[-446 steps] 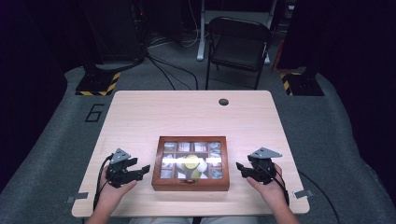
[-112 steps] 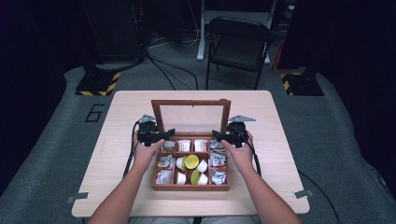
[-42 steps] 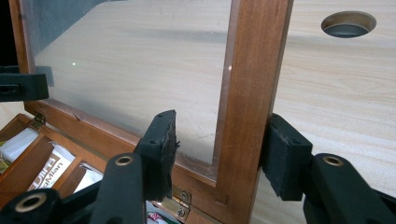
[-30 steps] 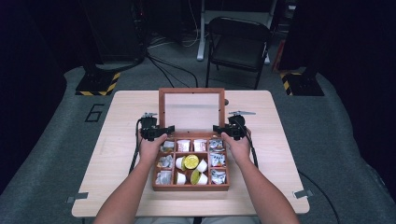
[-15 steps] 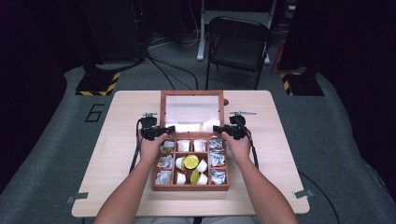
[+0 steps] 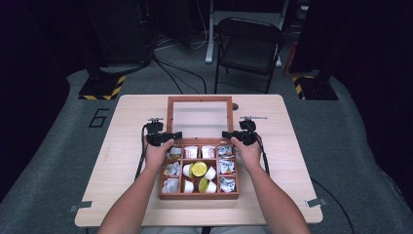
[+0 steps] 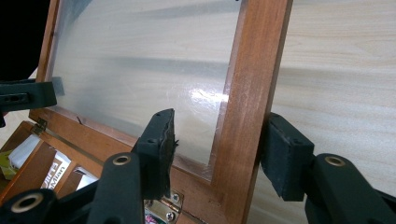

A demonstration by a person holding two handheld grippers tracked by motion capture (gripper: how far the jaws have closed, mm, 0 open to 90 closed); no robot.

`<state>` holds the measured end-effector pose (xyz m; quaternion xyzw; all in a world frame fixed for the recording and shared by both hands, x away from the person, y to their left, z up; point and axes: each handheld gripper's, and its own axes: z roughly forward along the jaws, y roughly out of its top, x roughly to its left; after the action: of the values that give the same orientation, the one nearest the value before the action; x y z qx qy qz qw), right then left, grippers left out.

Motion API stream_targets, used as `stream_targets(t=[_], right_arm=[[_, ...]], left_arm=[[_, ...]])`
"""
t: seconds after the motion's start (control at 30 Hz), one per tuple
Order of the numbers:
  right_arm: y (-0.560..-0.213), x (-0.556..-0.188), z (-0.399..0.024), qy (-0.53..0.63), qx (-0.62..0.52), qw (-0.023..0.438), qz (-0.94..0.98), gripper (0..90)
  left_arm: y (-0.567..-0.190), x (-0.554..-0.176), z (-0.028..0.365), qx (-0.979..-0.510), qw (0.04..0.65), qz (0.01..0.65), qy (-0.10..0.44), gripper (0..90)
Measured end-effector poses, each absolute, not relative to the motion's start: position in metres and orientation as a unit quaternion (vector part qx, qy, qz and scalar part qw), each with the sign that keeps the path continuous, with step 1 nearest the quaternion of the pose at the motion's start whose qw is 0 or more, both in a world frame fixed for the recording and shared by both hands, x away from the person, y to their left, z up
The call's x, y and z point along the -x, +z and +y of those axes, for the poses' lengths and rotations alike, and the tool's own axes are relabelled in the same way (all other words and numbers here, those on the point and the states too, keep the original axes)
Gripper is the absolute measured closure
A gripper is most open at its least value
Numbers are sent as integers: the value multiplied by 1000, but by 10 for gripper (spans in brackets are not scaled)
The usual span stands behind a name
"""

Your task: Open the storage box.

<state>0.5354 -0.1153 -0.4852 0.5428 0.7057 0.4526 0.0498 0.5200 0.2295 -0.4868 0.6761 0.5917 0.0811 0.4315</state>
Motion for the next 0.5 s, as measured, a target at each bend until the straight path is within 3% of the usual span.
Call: stream_targets(t=[0.5], right_arm=[[-487, -537, -115, 448, -553, 37, 701, 480]], left_arm=[[-490, -523, 233, -676, 434, 592, 69, 332]])
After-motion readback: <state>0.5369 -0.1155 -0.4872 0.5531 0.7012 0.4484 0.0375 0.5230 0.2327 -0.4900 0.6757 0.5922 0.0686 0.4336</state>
